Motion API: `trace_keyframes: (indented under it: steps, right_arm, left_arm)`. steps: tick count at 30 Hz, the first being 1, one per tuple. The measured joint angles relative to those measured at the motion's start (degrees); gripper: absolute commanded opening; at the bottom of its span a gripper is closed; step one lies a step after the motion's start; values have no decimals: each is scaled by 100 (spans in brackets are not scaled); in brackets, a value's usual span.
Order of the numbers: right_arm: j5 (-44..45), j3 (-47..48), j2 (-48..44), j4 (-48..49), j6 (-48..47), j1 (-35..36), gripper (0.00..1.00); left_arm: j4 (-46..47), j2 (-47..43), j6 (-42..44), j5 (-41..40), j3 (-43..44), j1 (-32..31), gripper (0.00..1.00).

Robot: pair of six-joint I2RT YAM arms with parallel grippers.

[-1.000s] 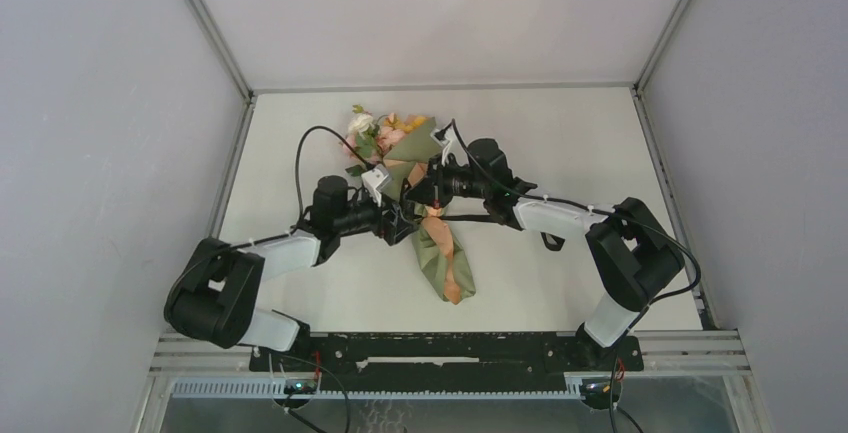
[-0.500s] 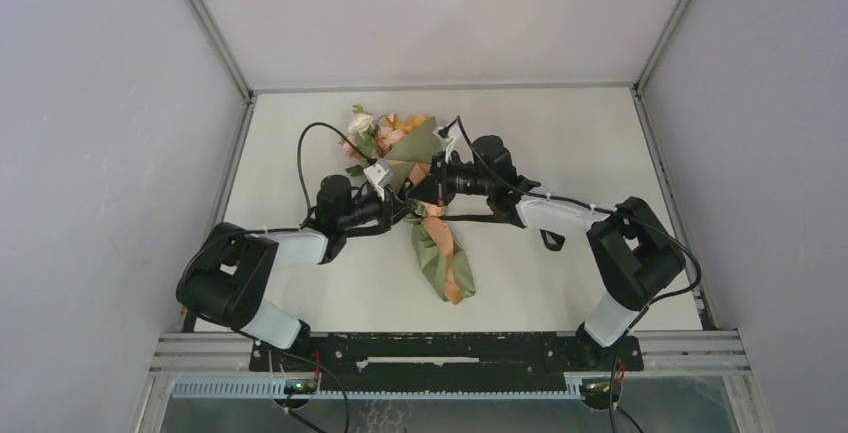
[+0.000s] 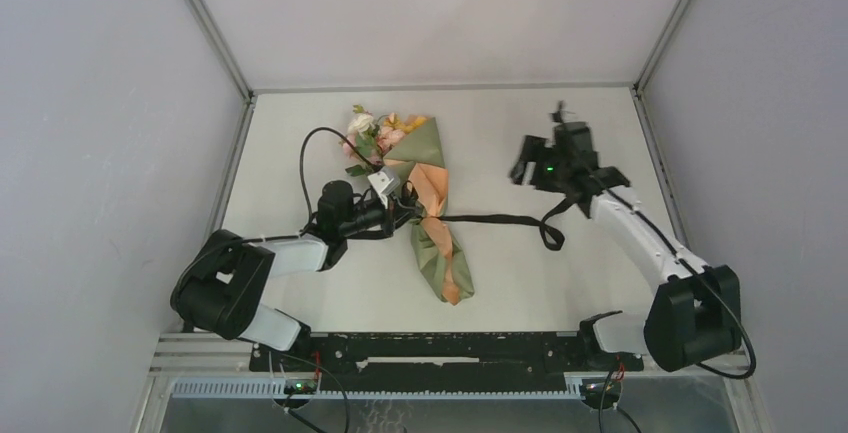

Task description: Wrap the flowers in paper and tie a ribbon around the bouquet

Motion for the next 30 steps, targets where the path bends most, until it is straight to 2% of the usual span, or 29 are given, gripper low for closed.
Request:
trace_keyframes:
  steps: [3,6,9,11,13,14,15,16,17,21,25,27,30]
  right_arm:
    - [658,0,-162,-973,-70,-1025,92]
    - [693,-13,120,-1421,-146,-1268,93]
    - [433,-13,780,-1519,-190,-1384,91]
    - [219,-20,1250,-1534,-203,-1416,82]
    - [-13,-63,1554,-1519,-214,-1423,69]
    - [-85,-76,1639,-1517,-238,-1423,55]
    - [-160,-87,1711,-1502,-254,-1423,39]
    - [-238,-94,1775,-1484,-271,-1423,17]
    - [-306,-94,1812,-1464,-308,-1425,1]
    - [-400,-101,1740,-1478,-417,-1591,0]
    - [-140,74,988,-1543,-479,-2061,0]
    - [247,861,780,-1657,-509,-2006,0]
    - [817,2706,968,-1316,-691,-861,0]
  left_arm:
    - [2,-96,151,-11,-79,-50,0]
    - [13,-177,295,-57,-116,-74,0]
    - [17,-256,415,-125,-157,-105,0]
    - [20,-275,509,-175,-157,-122,0]
    - [20,-280,601,-254,-164,-136,0]
    - [22,-280,640,-286,-177,-142,0]
    - [20,-284,678,-310,-197,-144,0]
    - [22,-284,708,-313,-214,-146,0]
    - [17,-284,748,-313,-232,-153,0]
    - [20,-291,907,-315,-247,-195,0]
    - [22,-326,1298,-317,-275,-267,0]
    - [24,-382,1521,-286,-345,-313,0]
    - [-35,-485,1941,-203,-470,-332,0]
